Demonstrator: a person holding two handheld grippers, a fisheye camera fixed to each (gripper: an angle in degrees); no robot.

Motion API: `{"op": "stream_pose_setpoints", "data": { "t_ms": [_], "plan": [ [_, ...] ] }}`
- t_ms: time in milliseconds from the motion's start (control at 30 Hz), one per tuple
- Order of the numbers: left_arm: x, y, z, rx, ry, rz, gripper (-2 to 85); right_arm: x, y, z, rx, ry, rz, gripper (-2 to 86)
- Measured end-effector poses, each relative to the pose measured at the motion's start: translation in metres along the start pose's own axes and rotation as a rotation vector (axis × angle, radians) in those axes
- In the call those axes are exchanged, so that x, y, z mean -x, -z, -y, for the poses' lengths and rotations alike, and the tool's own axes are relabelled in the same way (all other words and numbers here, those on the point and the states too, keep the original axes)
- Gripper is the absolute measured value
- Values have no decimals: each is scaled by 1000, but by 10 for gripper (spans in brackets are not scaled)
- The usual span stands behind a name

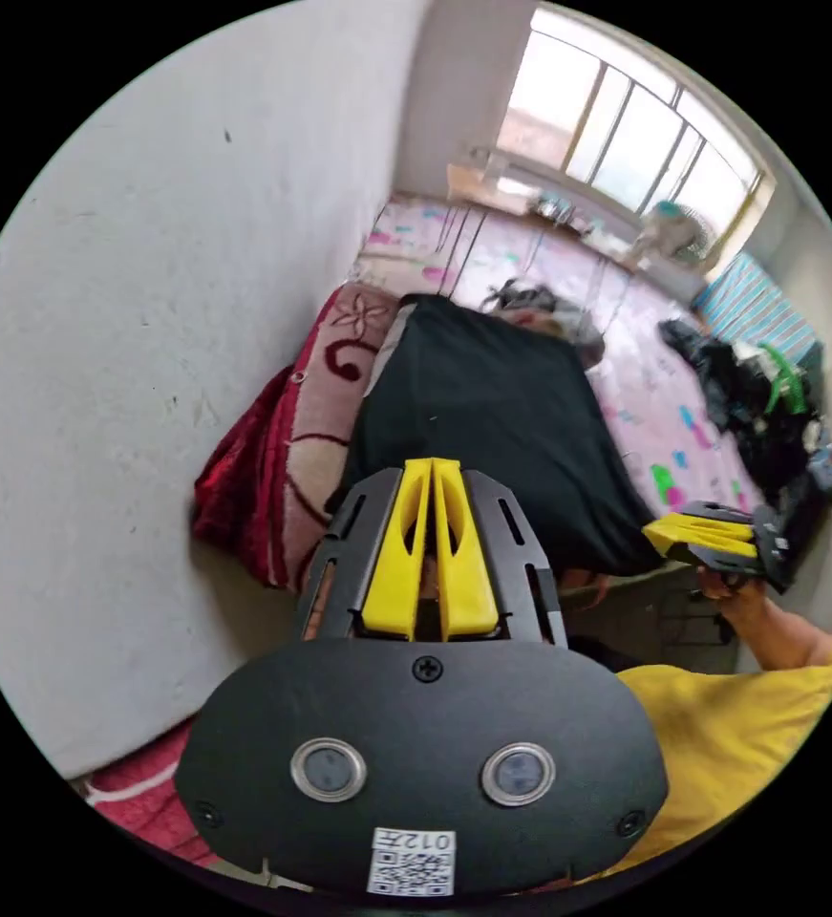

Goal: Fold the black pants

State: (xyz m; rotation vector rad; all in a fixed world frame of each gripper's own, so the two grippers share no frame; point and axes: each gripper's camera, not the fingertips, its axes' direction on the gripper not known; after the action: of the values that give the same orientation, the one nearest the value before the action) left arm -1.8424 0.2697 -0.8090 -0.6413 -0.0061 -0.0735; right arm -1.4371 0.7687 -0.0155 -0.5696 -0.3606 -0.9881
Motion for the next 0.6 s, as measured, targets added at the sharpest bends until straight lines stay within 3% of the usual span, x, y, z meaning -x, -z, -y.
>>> {"op": "stream_pose_setpoints", "data": {
  "t_ms": [167,300,400,500,600],
  "plan": [
    [8,-28,-1,56,-28,-63,-2,-3,-13,1,-7,-131,137,0],
    [7,-17,-8,57,-14,-32,-2,8,9,-4,-43,-175,92,2],
    [3,13,-16,-36,64,88,-2,13,29,5,-155,-166,59,4],
    [-23,34,-5,-158,32,-7,-2,16,19,27,-157,-133,79,5],
    [-58,0,20,-44,-91,6,-2,10,-8,38,-81,-150,57,3]
  ]
}}
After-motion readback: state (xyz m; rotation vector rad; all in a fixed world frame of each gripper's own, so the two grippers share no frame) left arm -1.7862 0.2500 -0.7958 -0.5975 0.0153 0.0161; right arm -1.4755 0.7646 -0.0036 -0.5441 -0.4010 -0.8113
